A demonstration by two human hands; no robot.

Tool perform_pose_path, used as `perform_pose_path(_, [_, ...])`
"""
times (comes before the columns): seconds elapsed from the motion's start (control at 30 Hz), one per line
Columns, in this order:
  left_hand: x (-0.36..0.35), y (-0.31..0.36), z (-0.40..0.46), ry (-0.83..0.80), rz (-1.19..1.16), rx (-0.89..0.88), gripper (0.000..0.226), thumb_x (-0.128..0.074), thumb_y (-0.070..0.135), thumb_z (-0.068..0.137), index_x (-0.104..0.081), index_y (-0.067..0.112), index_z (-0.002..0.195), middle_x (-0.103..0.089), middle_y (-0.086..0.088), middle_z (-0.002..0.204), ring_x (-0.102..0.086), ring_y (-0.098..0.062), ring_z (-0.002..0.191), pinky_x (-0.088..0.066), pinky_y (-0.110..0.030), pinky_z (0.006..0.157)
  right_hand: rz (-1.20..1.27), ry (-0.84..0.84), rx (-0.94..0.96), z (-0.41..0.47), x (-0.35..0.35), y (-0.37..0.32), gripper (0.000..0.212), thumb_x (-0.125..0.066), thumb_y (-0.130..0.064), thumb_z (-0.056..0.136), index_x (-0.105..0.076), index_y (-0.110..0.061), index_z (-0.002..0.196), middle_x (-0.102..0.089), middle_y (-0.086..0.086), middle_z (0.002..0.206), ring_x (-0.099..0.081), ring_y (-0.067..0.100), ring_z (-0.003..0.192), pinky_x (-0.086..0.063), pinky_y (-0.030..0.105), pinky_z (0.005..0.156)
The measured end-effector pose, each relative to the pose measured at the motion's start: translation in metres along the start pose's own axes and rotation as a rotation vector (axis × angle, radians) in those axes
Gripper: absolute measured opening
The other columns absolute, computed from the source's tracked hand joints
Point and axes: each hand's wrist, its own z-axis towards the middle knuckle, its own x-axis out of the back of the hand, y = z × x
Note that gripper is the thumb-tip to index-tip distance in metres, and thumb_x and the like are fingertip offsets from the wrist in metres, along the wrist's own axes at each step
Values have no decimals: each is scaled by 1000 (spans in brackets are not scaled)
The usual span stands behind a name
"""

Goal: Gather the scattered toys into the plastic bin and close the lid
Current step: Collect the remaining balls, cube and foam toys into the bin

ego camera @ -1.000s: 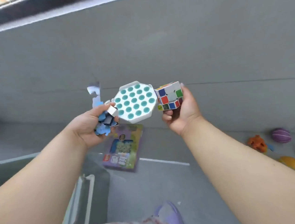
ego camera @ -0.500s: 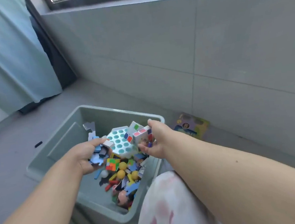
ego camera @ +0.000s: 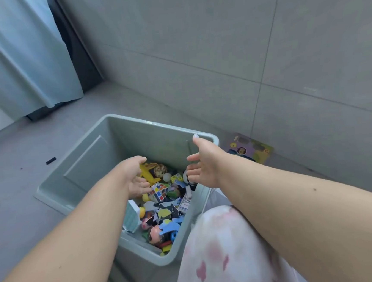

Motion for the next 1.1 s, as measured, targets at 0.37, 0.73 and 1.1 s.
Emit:
perform_pose_path(0.37, [-134,44,-44,-205,166,-195,30,-47,25,98,-51,3,119,-59,-17,108,-63,-25,91,-52,-38,75,124,55,155,-42,89,-24,60,-34,-56,95,-57,-3,111,-64,20,102,-64,29,87,-52,36,78])
perform_pose_path(0.73, [-396,-19,-120,-559,666,-332,20,-43,24,98,-51,9,108,-58,-9,85,-59,-18,71,-51,-33,71,360,579,263,-138,331,13,41,-37,-47,97,-53,-12,85,-56,9,77,-53,20,62,-44,28,58])
perform_pose_path(1.1, [-526,-202,-120,-723,972,-125,18,-43,23,99,-49,11,87,-54,-10,79,-54,-19,65,-48,-33,62,428,1017,27,-209,514,165,30,-44,-32,97,-49,-12,76,-49,7,69,-45,18,56,-38,26,55])
